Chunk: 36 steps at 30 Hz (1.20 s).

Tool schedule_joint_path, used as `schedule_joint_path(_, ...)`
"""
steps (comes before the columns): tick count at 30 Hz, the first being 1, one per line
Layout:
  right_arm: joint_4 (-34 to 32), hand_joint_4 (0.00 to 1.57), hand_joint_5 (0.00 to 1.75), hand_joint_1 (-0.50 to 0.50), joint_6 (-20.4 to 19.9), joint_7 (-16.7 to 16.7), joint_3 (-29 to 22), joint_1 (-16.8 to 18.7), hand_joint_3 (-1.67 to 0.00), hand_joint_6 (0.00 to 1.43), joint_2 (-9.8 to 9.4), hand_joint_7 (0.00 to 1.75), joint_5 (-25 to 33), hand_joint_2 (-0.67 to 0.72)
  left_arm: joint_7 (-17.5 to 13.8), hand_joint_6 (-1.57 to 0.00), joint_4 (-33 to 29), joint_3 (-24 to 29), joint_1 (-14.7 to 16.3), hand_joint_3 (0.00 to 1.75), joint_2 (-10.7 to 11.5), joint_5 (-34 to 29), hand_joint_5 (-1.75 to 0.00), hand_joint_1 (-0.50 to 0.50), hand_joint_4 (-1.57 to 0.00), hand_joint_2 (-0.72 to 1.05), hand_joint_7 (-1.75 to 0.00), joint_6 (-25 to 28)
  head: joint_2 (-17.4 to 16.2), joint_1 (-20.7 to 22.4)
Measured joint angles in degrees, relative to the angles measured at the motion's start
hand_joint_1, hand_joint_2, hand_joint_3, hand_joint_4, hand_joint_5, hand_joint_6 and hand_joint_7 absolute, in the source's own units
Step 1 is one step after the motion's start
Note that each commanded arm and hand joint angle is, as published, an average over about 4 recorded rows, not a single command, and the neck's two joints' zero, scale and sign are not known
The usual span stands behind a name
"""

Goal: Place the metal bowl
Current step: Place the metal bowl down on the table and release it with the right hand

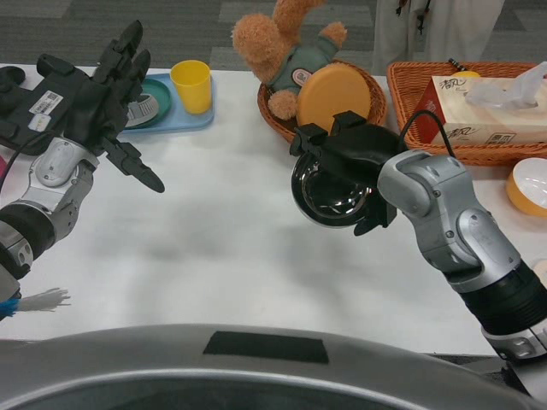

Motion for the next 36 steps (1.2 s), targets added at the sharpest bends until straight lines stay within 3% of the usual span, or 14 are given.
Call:
schedule_joint_path(6, 0.1, 0.19, 1.65, -0.46, -0.3, -0.1, -1.0, 0.6, -1.59, 0.0, 0.21, 1.4, 0.0, -0.57, 0.0, 0.0, 0.0, 0.0, 0.0, 0.09, 0.0, 0.0, 0.0, -0.5, 0.0, -0.28, 0.0, 0.0, -0.3, -0.1)
schedule_joint_path(13, 3.0, 0.17, 1.65, -0.5, -4.0, -1.3, -5.0, 4.4, -1.59, 0.0, 2.29, 1.4, -2.2, -0.6, 0.0, 0.0, 0.0, 0.0, 0.2, 0.09, 0.0, 0.0, 0.0, -0.5, 0.0, -0.28, 0.0, 0.0, -0.3, -0.3)
schedule_joint_path(20, 6.2, 0.15, 1.65, -0.46, -6.8, -2.8, -7.9, 6.2, -1.59, 0.0, 4.06, 1.4, -3.0, -0.59, 0.0, 0.0, 0.0, 0.0, 0.2, 0.09, 0.0, 0.0, 0.0, -0.5, 0.0, -0.28, 0.0, 0.0, -0.2, -0.5)
schedule_joint_path(28, 10.1, 0.11, 1.65, -0.46, -12.5, -6.0, -10.9, 8.2, -1.59, 0.0, 6.58, 1.4, -5.0, -0.6, 0.0, 0.0, 0.0, 0.0, 0.2, 0.09, 0.0, 0.0, 0.0, -0.5, 0.0, -0.28, 0.0, 0.0, -0.3, -0.8)
schedule_joint_path(36, 14.3, 0.1, 1.65, -0.49, -16.1, -9.3, -11.9, 9.6, -1.59, 0.0, 7.14, 1.33, -5.2, -0.54, 0.0, 0.0, 0.0, 0.0, 0.2, 0.09, 0.0, -0.1, 0.0, -0.5, 0.0, -0.28, 0.0, 0.0, -0.5, -1.3)
